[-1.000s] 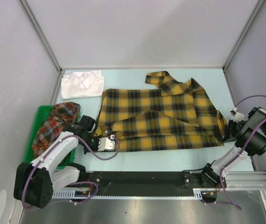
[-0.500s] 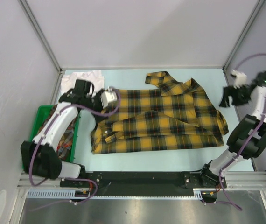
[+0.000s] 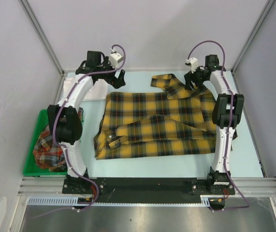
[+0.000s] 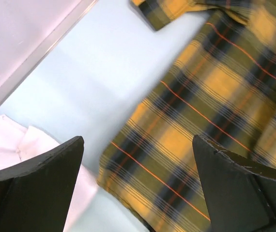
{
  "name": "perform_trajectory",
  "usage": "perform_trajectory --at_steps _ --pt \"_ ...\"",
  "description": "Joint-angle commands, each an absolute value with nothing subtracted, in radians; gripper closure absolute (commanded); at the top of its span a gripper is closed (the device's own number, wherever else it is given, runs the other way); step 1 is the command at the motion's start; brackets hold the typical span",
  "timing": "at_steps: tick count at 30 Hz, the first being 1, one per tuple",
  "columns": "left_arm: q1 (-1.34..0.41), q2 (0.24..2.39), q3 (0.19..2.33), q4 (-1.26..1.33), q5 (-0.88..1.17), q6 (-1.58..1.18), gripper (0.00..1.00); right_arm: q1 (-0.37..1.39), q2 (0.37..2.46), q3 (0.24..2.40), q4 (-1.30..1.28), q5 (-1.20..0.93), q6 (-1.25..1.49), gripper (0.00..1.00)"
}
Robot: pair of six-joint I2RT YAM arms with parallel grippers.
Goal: Fold and stack the long sleeve shirts
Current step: Fold the shirt
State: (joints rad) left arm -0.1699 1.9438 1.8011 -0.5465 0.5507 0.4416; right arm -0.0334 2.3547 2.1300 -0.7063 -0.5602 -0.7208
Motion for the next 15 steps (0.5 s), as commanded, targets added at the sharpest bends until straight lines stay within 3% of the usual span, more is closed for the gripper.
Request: perform_trajectory --at_steps 1,9,15 --pt "-0.163 2.079 1.928 -0.65 0.529 0.461 0.01 -0.037 2.427 2.263 -0.753 -0.542 -0.776 0.21" --pt "-0.166 2.301 2.126 -0.781 0.437 0.699 0.27 -0.046 2.413 2.188 -0.775 -0.546 -0.816 0.25" --pt "-0.166 2.355 2.151 -0.822 0.403 0.776 0.37 -0.061 2.402 2.174 -0.788 -0.575 -0.796 0.47"
